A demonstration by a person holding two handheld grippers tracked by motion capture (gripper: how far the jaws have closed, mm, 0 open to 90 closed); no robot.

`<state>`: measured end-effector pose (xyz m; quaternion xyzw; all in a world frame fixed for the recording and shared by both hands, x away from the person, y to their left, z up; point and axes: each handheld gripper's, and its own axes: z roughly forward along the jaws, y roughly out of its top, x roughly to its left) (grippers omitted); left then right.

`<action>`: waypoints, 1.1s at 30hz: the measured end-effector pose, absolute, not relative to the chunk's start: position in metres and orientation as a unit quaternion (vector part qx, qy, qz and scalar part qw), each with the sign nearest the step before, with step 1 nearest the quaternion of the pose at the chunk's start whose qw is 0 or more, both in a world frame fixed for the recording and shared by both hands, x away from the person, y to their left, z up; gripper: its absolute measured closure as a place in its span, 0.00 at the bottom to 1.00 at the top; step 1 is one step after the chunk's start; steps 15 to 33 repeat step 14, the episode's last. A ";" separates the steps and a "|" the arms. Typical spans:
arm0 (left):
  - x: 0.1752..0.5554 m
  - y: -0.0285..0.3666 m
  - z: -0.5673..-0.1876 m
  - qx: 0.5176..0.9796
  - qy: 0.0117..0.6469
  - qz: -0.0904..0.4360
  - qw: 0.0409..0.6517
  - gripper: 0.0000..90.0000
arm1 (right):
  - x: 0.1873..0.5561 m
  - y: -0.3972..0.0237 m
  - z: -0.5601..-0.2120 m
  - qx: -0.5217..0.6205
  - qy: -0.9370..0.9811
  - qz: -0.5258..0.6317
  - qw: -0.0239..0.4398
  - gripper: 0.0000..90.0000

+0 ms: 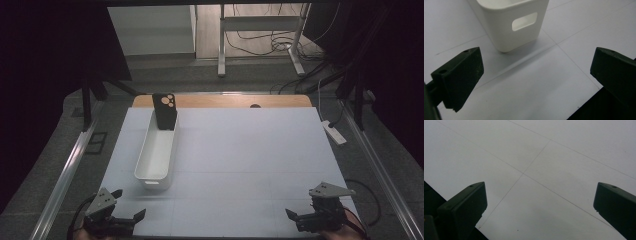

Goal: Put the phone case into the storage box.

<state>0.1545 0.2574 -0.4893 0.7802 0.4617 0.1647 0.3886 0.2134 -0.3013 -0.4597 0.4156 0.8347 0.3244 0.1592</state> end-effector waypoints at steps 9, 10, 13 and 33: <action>0.154 0.255 -0.492 0.785 0.464 0.165 0.375 0.00 | 0.213 -0.300 -0.460 0.410 0.838 0.322 0.159 0.00; 0.154 0.255 -0.492 0.786 0.464 0.167 0.373 0.00 | 0.213 -0.300 -0.460 0.411 0.838 0.322 0.159 0.00; 0.155 0.256 -0.492 0.782 0.467 0.162 0.379 0.00 | 0.213 -0.300 -0.460 0.411 0.839 0.320 0.159 0.00; 0.155 0.256 -0.492 0.782 0.467 0.162 0.379 0.00 | 0.214 -0.300 -0.461 0.412 0.839 0.319 0.158 0.00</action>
